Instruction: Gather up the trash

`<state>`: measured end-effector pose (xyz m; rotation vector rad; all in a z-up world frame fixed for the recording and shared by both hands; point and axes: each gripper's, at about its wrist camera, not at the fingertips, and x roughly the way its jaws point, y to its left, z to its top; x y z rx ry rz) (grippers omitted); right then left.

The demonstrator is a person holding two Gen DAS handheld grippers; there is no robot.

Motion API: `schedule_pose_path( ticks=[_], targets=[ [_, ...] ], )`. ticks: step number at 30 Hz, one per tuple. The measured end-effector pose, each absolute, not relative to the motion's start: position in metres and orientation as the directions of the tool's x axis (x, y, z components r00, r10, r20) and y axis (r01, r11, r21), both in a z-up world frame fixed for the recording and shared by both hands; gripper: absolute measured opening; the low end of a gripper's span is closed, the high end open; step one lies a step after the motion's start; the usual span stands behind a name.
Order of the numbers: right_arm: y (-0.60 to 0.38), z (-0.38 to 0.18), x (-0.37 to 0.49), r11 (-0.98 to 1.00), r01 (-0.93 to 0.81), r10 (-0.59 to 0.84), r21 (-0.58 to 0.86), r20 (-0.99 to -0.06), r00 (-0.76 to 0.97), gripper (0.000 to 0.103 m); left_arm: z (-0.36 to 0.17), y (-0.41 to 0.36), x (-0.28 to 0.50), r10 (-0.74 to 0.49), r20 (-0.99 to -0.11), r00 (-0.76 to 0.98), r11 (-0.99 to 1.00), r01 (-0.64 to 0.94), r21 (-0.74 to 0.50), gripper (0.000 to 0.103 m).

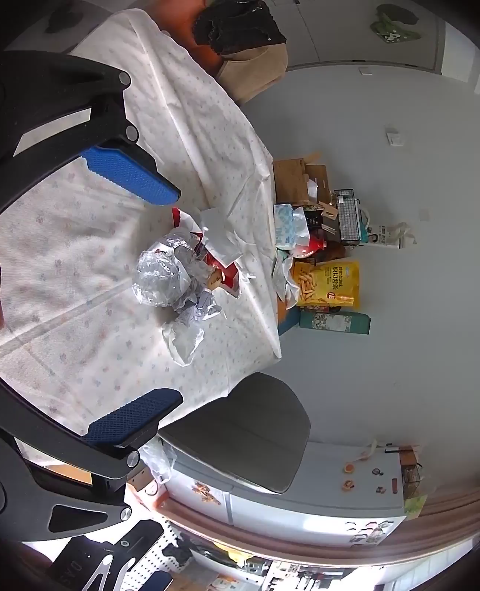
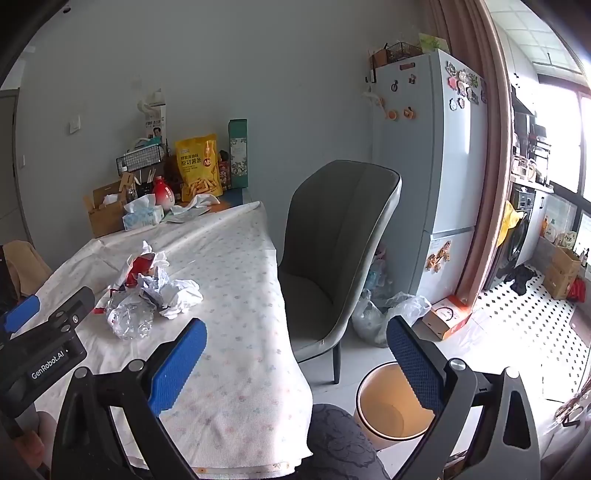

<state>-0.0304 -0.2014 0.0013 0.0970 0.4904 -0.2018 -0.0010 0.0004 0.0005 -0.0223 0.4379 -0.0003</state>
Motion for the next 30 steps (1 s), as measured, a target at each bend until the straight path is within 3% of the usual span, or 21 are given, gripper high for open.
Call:
schedule_pose_path(
  ticks=[30],
  targets=[
    [-0.2022, 0.0093, -0.035, 0.976, 0.214, -0.168, 0.048, -0.467, 0.868, 0.096, -0.0011, 0.0014, -0.0031, -0.009, -0.434, 0.901, 1.0, 0.001, -0.019, 0.099]
  ],
)
